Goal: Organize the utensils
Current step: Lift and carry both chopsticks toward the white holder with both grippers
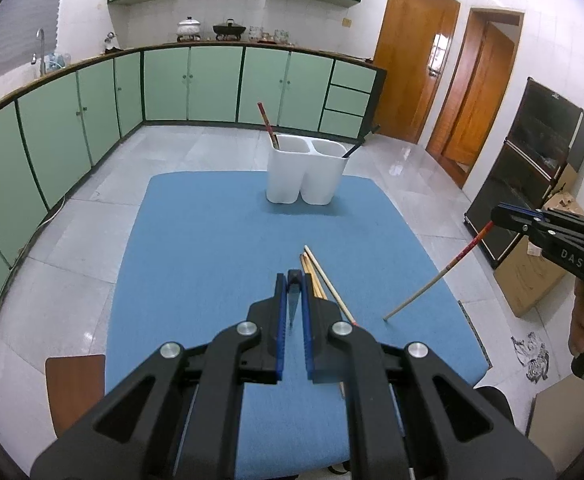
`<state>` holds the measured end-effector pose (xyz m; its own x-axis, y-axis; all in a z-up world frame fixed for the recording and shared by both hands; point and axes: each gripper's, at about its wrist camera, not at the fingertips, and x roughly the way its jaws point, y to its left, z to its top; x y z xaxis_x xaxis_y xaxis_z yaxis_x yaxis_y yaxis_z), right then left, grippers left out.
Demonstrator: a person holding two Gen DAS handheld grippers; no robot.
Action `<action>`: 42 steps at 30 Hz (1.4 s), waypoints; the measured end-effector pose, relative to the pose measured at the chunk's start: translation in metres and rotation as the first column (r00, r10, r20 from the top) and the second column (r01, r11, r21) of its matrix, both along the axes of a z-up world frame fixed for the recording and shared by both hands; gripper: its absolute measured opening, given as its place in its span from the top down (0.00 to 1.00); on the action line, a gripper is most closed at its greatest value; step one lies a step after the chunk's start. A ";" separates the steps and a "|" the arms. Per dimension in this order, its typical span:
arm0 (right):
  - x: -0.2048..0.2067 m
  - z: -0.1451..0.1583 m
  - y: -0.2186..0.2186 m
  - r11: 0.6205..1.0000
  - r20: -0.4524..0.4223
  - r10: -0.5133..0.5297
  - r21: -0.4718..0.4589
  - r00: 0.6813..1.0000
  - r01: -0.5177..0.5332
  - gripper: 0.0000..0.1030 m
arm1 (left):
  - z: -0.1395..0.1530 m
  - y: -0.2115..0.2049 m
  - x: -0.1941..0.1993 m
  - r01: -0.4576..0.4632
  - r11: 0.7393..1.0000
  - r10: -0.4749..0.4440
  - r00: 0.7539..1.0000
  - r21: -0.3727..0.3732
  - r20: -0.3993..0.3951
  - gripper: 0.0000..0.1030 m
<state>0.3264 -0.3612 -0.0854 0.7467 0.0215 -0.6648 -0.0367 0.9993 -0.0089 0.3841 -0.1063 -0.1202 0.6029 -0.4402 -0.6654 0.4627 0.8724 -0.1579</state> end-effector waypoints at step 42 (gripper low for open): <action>0.219 0.132 -0.044 0.988 0.141 -0.151 0.057 0.978 0.144 0.94 | 0.150 -0.141 0.225 -0.100 0.994 0.108 0.964 -0.048 0.244 0.94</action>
<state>0.5459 -0.4054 0.0466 0.8320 -0.0680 -0.5505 0.1098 0.9930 0.0433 0.6094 -0.2472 0.0294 0.7898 -0.3867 -0.4761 0.3981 0.9137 -0.0818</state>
